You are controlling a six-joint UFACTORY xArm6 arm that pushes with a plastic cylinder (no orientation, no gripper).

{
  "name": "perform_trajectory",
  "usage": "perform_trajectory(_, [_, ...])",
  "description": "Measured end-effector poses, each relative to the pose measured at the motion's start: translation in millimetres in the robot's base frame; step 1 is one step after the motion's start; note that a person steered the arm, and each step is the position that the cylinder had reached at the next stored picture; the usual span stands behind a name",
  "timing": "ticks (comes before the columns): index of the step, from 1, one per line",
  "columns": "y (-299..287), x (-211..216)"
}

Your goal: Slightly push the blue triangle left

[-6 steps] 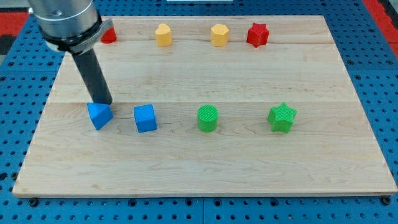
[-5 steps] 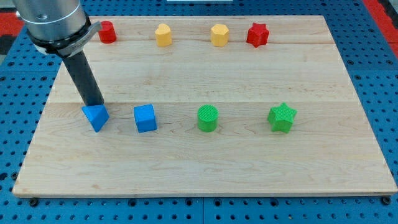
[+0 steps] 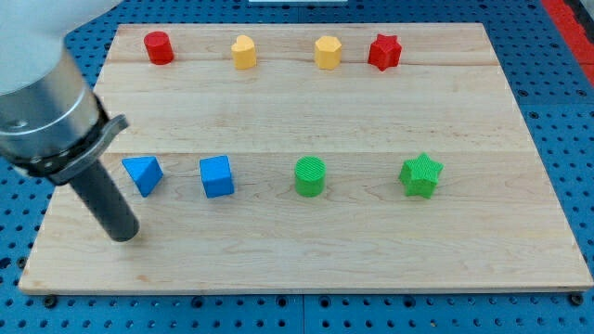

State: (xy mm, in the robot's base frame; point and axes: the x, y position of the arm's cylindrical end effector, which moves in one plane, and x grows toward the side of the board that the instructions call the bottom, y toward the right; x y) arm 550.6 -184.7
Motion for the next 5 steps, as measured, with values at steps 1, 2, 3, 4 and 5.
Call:
perform_trajectory(1, [21, -10])
perform_trajectory(2, [30, -40])
perform_trajectory(3, [32, -73])
perform_trajectory(4, [24, -79])
perform_trajectory(5, [16, -82])
